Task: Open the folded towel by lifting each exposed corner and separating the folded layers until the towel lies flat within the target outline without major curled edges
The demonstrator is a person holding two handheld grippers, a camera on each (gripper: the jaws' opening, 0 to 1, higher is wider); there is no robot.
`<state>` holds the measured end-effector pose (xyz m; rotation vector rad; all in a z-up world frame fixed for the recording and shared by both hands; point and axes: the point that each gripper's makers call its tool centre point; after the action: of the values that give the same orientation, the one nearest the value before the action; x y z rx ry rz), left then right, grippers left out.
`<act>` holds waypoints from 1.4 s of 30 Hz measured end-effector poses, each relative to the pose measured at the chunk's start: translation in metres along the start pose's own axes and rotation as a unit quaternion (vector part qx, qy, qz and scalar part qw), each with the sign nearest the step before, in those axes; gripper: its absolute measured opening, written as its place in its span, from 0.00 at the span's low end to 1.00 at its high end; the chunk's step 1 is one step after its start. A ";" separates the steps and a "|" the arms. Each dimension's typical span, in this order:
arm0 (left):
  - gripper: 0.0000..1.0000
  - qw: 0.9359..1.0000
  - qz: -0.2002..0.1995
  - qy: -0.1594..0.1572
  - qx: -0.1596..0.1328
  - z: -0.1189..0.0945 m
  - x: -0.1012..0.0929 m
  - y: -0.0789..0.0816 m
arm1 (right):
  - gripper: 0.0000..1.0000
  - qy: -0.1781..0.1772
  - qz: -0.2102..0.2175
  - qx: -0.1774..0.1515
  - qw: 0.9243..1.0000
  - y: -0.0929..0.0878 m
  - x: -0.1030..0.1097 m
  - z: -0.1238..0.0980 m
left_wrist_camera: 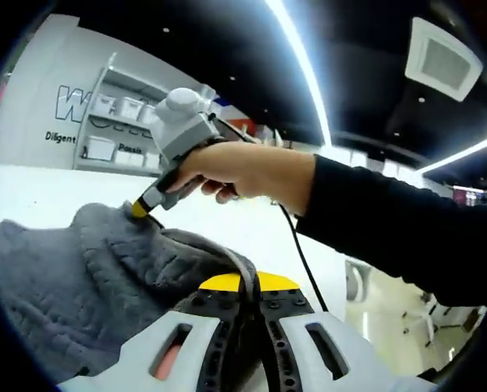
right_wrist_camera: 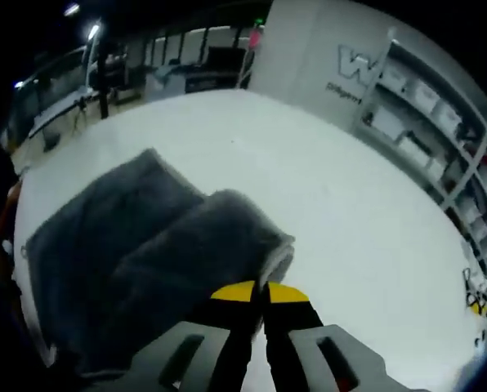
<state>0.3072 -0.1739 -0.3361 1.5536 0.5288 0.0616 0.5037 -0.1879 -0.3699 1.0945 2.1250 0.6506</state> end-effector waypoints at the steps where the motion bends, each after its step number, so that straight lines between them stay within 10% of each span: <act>1: 0.03 1.000 -0.008 -0.002 0.005 0.002 -0.001 -0.004 | 0.00 -0.002 0.005 0.001 1.000 -0.004 -0.003 -0.001; 19: 0.03 0.997 -0.057 -0.015 0.057 0.025 -0.006 -0.049 | 0.00 -0.002 0.014 0.011 1.000 -0.030 -0.012 0.026; 42: 0.07 0.993 -0.078 -0.019 0.085 0.035 -0.008 -0.059 | 0.00 -0.007 -0.010 0.020 1.000 -0.028 -0.019 0.047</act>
<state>0.2958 -0.2116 -0.3933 1.6695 0.6367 -0.1370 0.5327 -0.2123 -0.4140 1.0947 2.1434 0.5922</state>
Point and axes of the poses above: the point that each gripper's makers call its tool centre point, and the gripper's own axes: z roughly forward along the fingers, x roughly to its left, y roughly out of its top, and after that the axes turned 10 degrees about -y, right-handed
